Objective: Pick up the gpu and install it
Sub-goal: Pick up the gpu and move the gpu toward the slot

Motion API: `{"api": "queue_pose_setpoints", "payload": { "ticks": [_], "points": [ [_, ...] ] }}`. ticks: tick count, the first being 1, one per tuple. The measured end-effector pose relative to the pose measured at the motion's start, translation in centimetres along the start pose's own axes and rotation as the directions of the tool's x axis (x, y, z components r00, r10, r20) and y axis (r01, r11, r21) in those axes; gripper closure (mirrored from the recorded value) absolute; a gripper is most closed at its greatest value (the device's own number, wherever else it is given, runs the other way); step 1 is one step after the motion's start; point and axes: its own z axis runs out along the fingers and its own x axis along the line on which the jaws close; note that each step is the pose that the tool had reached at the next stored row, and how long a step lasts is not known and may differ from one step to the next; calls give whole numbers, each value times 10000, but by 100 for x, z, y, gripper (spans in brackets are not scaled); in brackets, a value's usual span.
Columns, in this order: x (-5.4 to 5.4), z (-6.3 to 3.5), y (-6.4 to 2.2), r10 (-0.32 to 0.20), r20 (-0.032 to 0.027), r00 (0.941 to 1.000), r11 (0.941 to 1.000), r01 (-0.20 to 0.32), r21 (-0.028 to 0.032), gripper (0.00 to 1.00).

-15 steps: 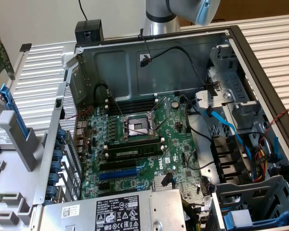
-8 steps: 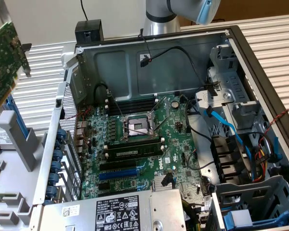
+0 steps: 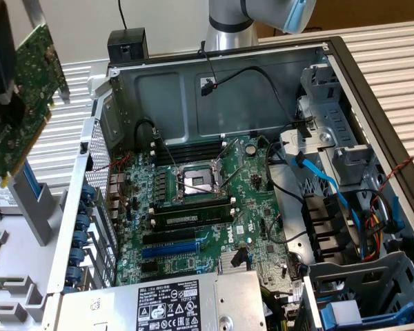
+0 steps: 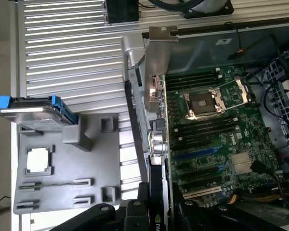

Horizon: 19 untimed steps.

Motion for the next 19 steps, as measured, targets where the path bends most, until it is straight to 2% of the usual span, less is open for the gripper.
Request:
{"api": "queue_pose_setpoints", "payload": {
  "ticks": [6,17,19],
  "points": [
    [-273,34,27,5,-10,10000,10000,-5,-53,71],
    [-770,92,76,31,-47,10000,9997,-32,-249,71],
    [-795,96,79,30,-48,10000,9997,-32,-257,71]
  ]
}}
